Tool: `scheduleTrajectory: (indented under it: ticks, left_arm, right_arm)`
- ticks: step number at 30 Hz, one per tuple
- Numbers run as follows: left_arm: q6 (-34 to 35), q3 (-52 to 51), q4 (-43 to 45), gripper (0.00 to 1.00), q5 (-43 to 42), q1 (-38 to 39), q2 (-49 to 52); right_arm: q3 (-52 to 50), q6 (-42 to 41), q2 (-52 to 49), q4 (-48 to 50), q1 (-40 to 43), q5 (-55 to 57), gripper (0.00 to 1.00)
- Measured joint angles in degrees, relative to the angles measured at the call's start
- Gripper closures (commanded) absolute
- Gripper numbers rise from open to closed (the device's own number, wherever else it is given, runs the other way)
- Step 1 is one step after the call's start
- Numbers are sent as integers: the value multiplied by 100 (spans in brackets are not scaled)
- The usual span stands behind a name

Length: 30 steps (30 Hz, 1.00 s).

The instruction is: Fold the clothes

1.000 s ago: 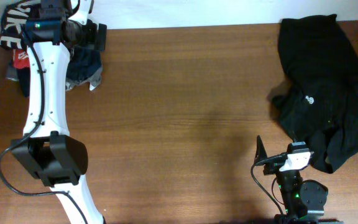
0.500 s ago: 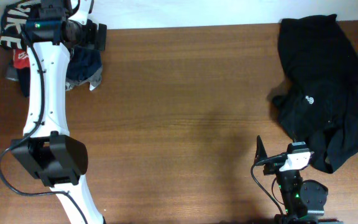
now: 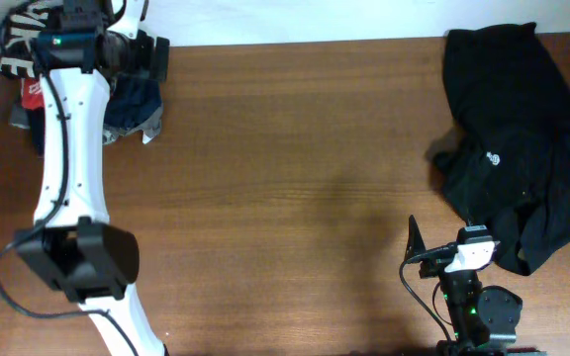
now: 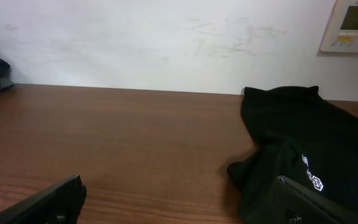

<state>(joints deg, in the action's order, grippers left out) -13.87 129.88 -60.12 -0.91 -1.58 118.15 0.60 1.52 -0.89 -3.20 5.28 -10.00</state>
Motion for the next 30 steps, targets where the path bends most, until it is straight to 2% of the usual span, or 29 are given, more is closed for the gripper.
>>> scheduleTrajectory:
  ticks: [7, 10, 14, 16, 21, 25, 30]
  left_arm:
    - [0, -26, 90, 1, -24, 105, -1532]
    - [2, -278, 743, 1, -216, 105, -2334]
    - [0, -1381, 2065, 1, -651, 105, -3432]
    - [0, -2332, 2955, 1, -848, 109, -3978]
    - [0, -4981, 4400, 1, -1095, 109, -5101]
    - [0, -7270, 5403, 1, -1147, 109, -5969]
    - [2, -9479, 6413, 1, -1196, 109, -7337]
  right_arm:
    - [0, -4, 0, 0, 0, 0, 1]
    - [0, 0, -2, 0, 0, 0, 1]
    - [0, 2, 0, 0, 0, 0, 1]
    - [0, 0, -2, 0, 0, 2, 1]
    - [0, 0, -2, 0, 0, 0, 1]
    - [0, -2, 0, 2, 0, 2, 1]
    - [0, -2, -2, 0, 0, 0, 1]
